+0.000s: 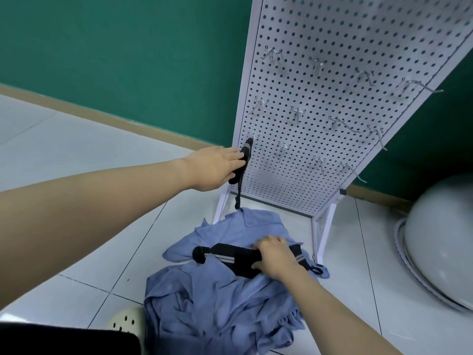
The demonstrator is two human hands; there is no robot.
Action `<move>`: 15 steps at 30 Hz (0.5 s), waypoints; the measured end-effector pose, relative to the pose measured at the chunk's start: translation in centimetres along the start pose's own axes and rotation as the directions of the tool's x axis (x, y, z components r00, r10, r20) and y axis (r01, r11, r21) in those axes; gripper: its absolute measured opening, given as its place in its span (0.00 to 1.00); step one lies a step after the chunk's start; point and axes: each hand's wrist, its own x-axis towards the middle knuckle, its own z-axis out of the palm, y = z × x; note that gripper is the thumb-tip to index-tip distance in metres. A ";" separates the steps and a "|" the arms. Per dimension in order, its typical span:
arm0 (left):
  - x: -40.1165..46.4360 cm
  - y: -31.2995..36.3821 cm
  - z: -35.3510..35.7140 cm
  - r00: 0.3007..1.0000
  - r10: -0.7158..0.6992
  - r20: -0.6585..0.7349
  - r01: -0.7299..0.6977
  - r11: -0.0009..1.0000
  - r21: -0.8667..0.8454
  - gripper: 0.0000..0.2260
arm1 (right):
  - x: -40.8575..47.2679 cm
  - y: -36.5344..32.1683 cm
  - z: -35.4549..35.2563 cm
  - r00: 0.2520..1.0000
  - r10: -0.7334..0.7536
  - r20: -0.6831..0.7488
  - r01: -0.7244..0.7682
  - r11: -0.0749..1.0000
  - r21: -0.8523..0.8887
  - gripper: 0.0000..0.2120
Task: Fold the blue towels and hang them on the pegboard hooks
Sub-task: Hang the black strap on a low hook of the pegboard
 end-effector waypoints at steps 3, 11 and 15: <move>-1.5 1.1 -0.8 0.999 -0.007 0.050 0.008 1.000 -0.008 0.23 | -1.2 -0.4 -1.7 0.995 0.015 -0.094 -0.003 0.992 0.124 0.10; -3.5 3.9 -1.8 0.994 -0.036 0.099 0.075 0.896 -0.437 0.35 | -5.5 -0.2 -12.4 0.932 0.074 -0.354 0.056 0.937 0.344 0.12; -3.4 5.6 -2.7 0.992 -0.125 0.017 0.103 0.720 -0.686 0.29 | -8.7 -0.5 -18.4 0.891 0.031 -0.453 0.135 0.934 0.330 0.06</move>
